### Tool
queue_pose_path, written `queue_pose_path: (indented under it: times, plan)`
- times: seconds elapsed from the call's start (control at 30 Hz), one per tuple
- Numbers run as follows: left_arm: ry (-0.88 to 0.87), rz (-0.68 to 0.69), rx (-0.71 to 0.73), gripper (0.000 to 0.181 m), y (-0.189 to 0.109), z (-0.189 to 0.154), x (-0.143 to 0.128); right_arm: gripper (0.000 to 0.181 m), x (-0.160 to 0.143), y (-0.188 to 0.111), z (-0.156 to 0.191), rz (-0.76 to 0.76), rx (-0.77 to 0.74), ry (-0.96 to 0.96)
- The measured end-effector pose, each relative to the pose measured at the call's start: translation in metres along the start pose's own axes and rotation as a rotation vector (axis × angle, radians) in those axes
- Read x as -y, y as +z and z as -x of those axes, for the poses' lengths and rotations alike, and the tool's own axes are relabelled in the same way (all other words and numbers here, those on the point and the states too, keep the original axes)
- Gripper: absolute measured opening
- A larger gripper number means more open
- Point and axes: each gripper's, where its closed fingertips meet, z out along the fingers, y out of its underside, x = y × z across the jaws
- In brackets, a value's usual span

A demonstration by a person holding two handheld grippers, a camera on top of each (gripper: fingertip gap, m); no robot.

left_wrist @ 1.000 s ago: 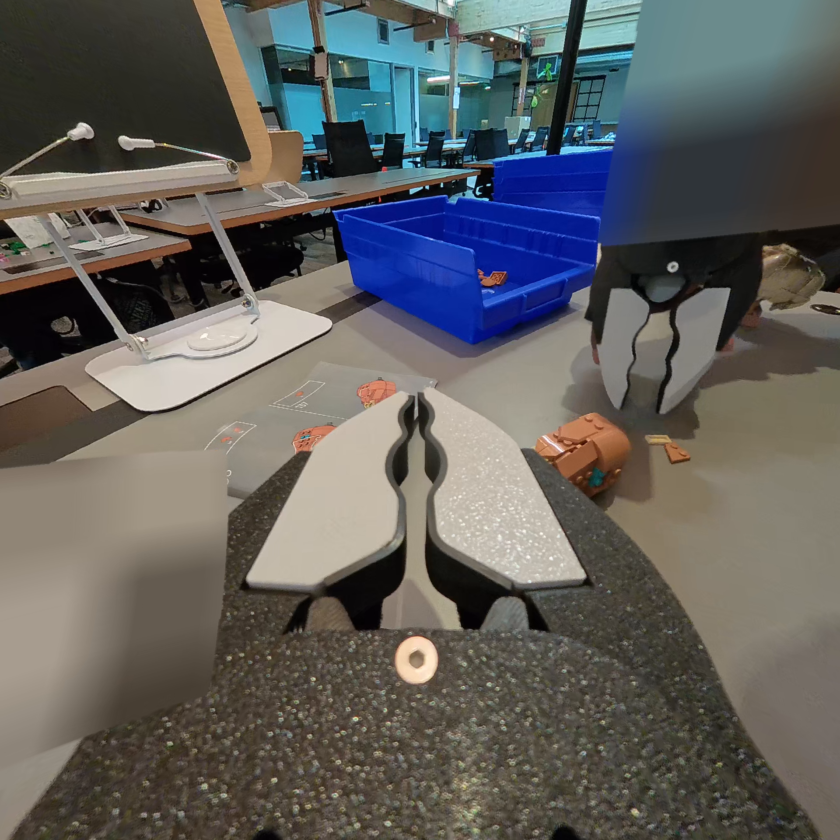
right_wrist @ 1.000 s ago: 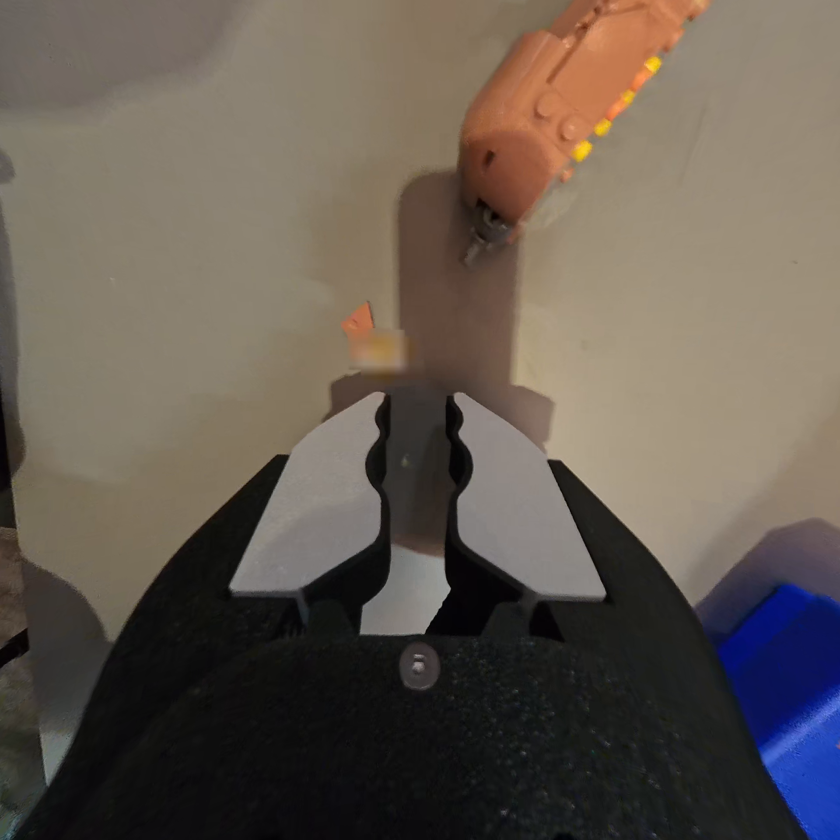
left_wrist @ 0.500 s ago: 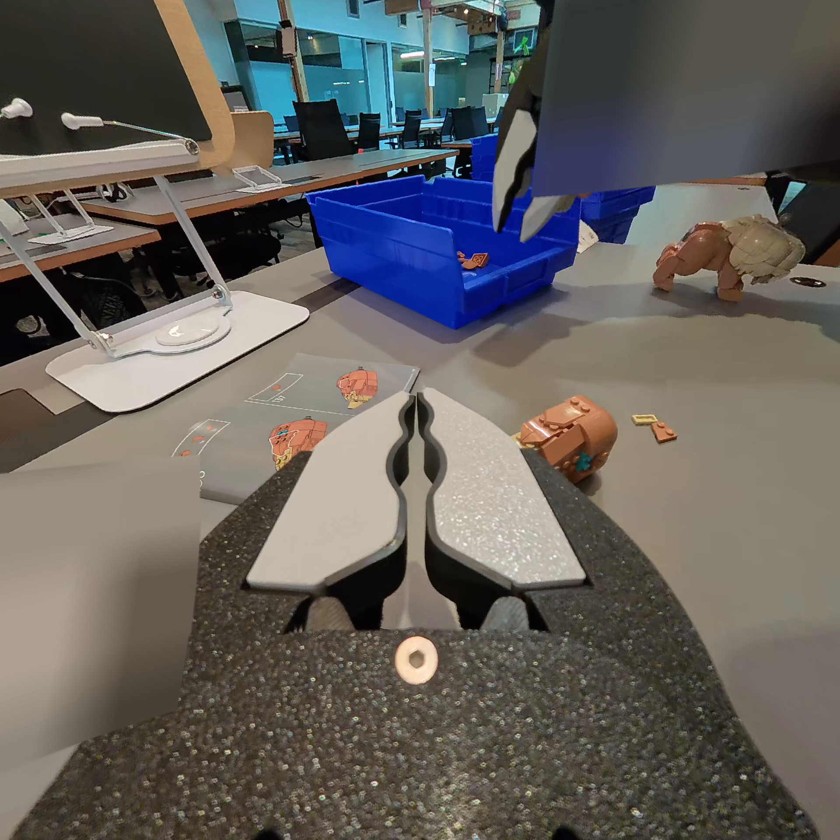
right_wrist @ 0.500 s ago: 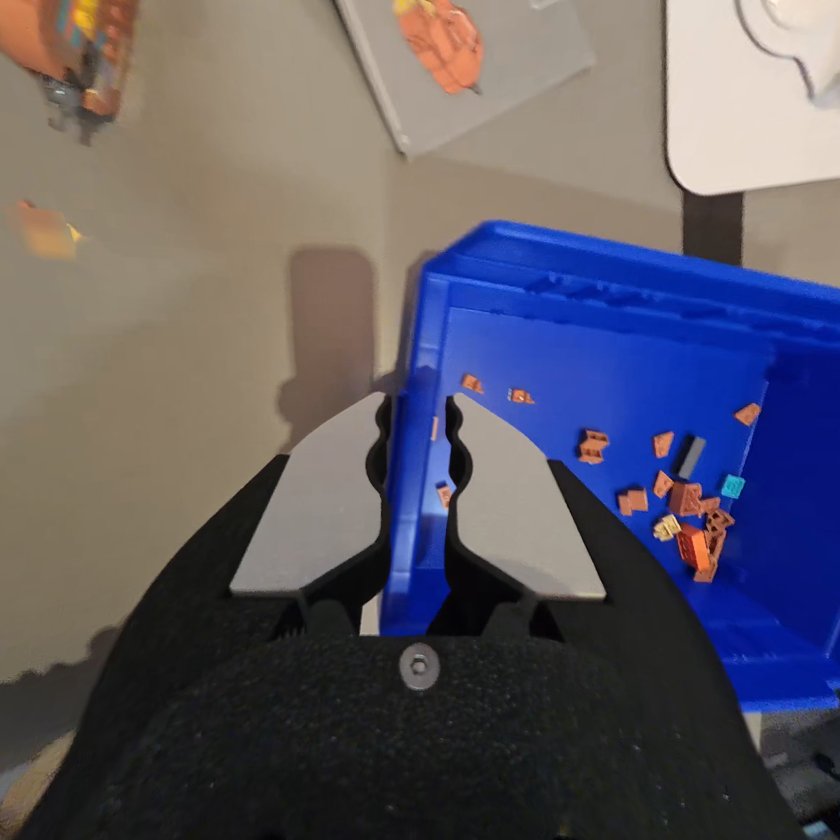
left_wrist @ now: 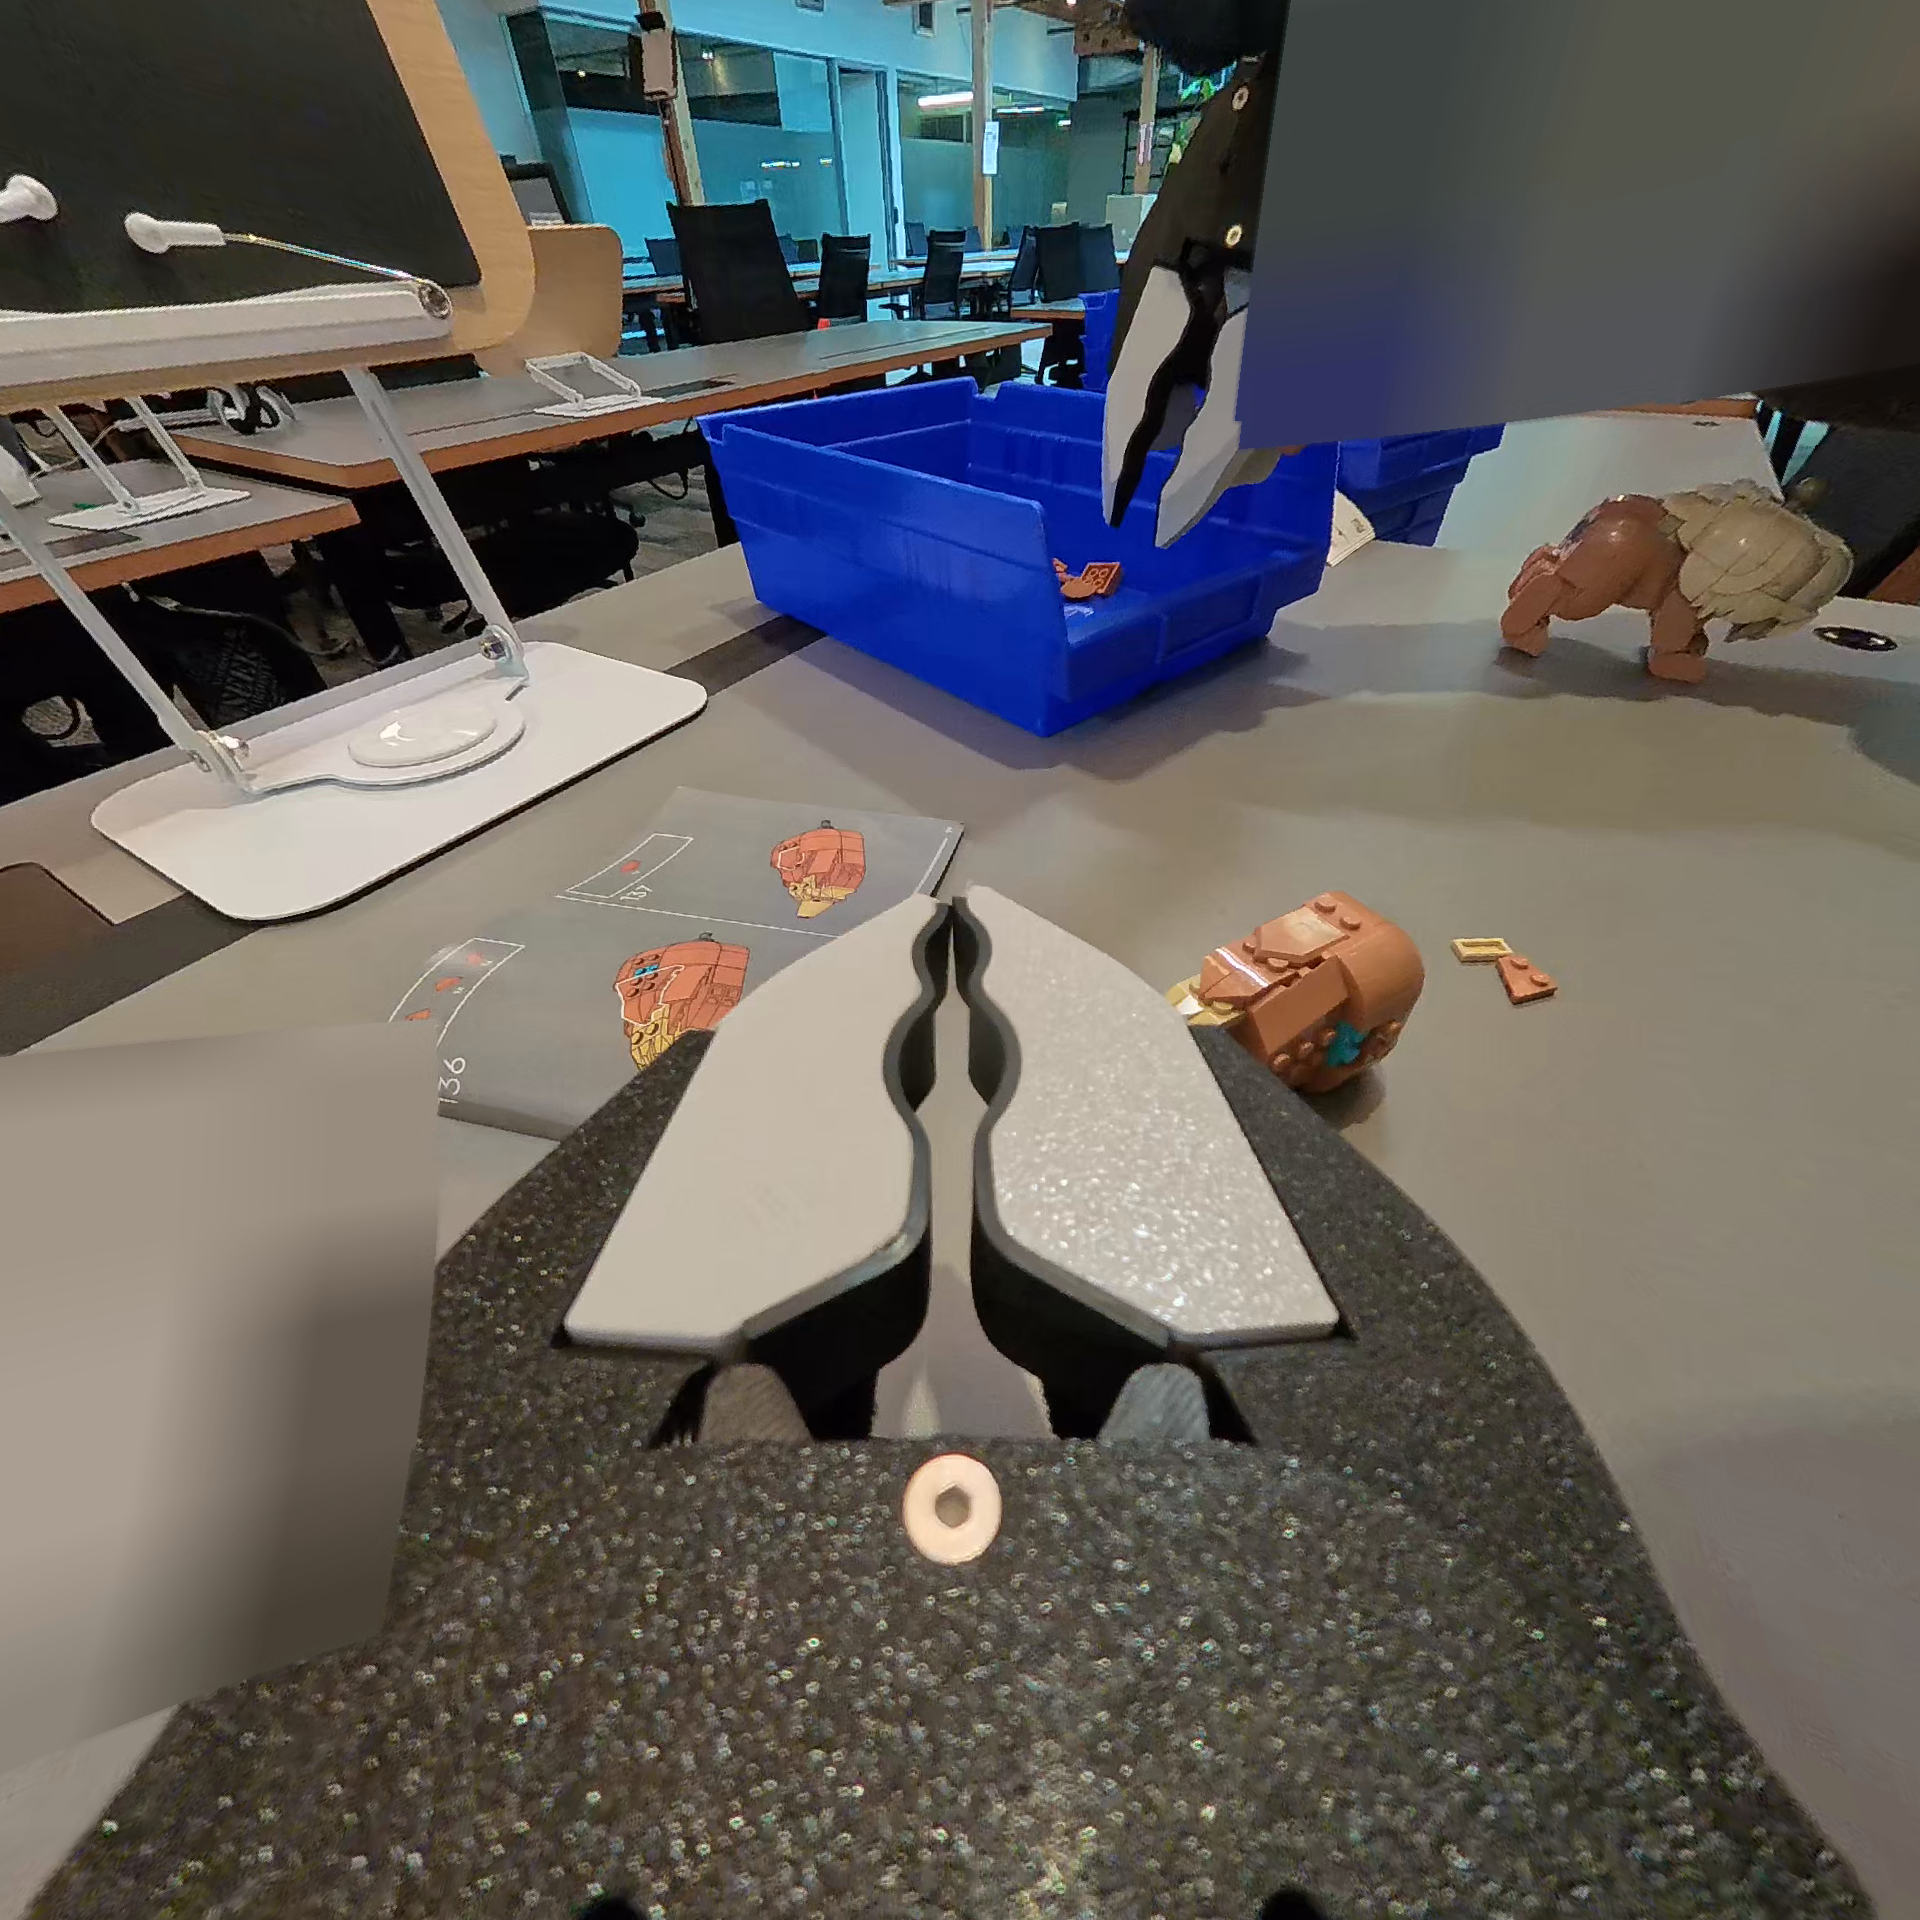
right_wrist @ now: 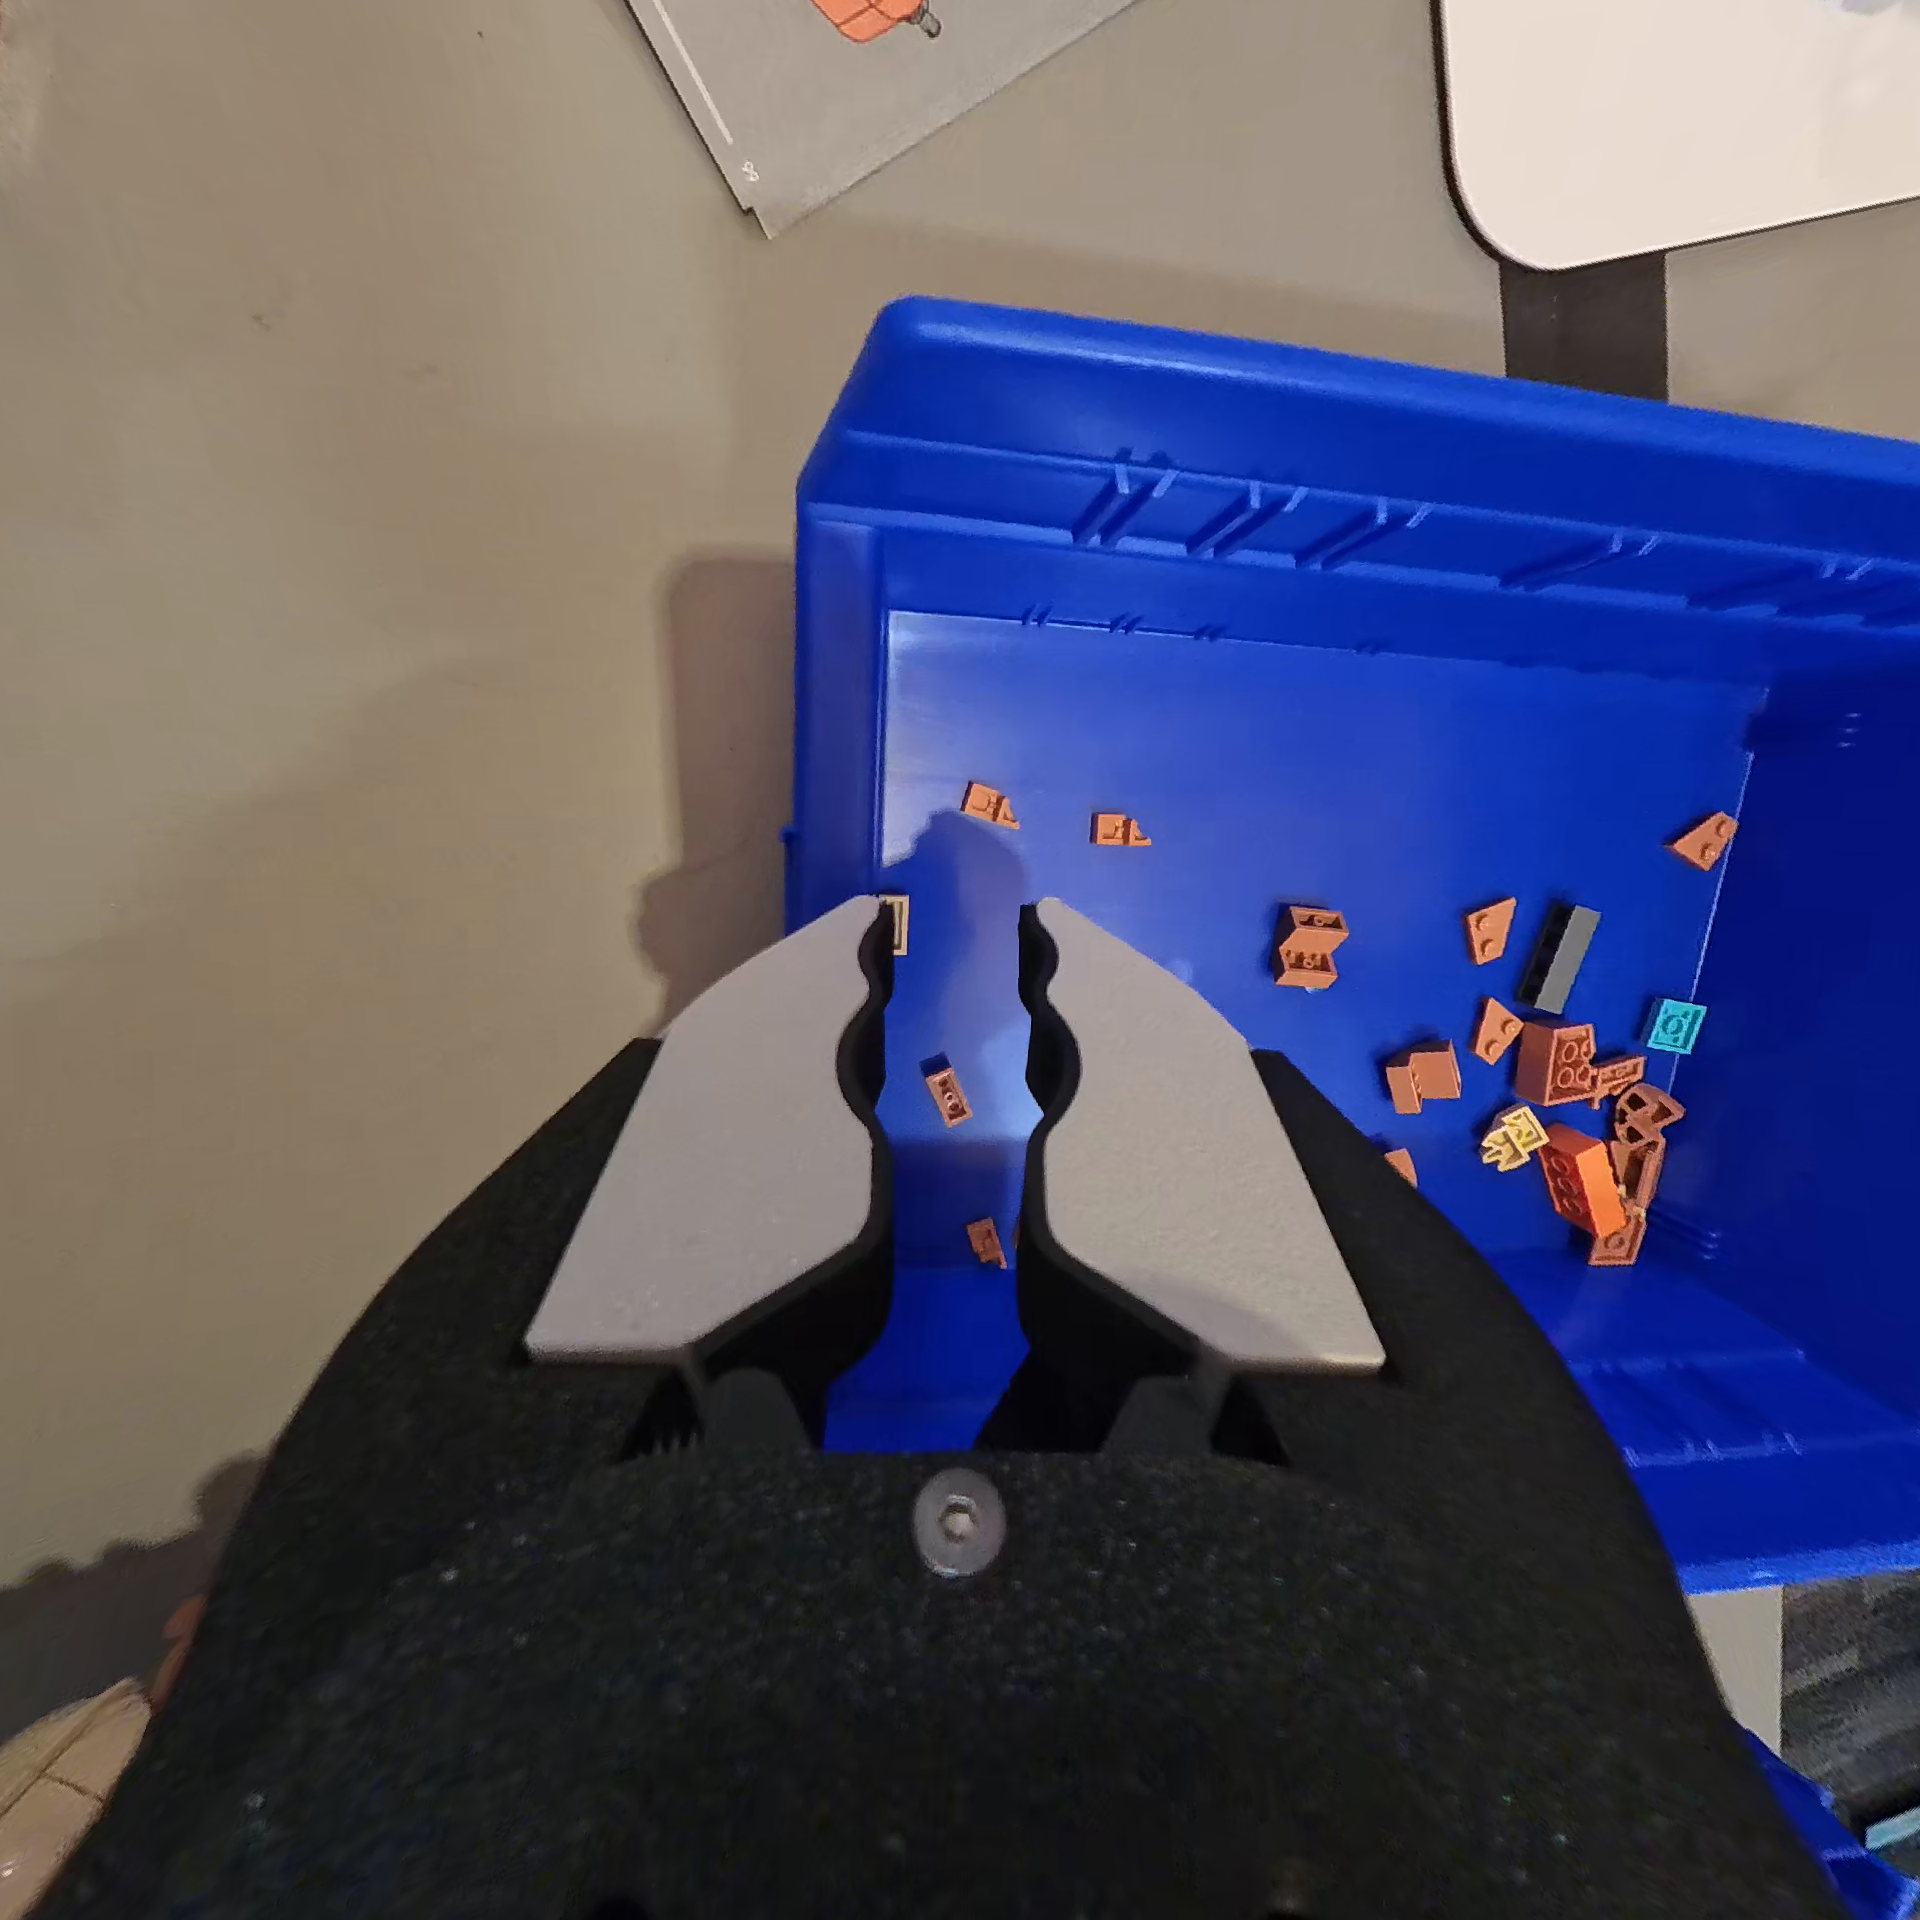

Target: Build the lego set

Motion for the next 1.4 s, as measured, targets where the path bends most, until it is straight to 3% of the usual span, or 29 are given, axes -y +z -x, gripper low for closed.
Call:
queue_pose_path:
  times: [1.4]
  plan:
    - [0.0,0.01,-0.002,0.0,0.0008,-0.0008,-0.0012,0.023,-0.0074,-0.0033,-0.0045,0.022,-0.001,0.016]
